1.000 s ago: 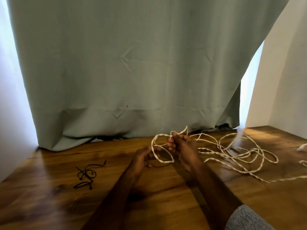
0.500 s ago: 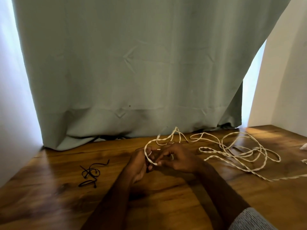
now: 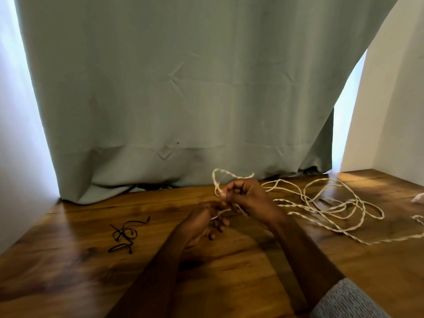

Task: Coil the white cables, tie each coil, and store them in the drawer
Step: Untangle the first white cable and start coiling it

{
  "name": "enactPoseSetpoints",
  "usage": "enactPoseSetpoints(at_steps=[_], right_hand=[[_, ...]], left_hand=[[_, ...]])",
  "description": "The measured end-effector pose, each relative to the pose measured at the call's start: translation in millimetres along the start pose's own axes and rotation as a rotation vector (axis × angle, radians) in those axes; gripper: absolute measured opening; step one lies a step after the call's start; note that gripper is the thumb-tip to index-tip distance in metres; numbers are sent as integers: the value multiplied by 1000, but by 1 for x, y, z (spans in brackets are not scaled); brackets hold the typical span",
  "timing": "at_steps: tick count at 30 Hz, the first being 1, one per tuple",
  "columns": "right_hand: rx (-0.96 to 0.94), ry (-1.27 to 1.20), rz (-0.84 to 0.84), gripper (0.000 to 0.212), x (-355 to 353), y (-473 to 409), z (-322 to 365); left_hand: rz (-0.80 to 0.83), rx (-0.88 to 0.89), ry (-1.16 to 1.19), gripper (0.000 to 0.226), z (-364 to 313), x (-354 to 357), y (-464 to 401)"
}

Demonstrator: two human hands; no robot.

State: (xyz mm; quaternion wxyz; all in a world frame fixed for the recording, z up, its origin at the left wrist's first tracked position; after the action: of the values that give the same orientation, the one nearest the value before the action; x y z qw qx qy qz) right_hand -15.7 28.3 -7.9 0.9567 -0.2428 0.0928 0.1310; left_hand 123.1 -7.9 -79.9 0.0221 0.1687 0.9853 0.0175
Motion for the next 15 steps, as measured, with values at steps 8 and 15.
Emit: enactPoseSetpoints(at_steps=[8,15], right_hand=[[193,-717,-249,36,-6,-21,8],[230,-21,-105,29,-27,-29,7]], left_hand=[[281,50,-243,30,-9,24,10],[588,93,-229,2,-14,49,29]])
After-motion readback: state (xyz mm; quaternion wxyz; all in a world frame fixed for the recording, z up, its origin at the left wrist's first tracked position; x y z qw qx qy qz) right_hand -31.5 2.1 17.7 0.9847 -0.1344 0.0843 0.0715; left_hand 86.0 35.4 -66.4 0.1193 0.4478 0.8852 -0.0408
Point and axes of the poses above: each hand's wrist, its own y-axis away from the middle knuckle, its own x-axis out of the palm, z = x × y, the point moved 4 cm from there along -y, towards the middle knuckle, and after that the axes turned 3 degrees about y, right-handed, at the moved point
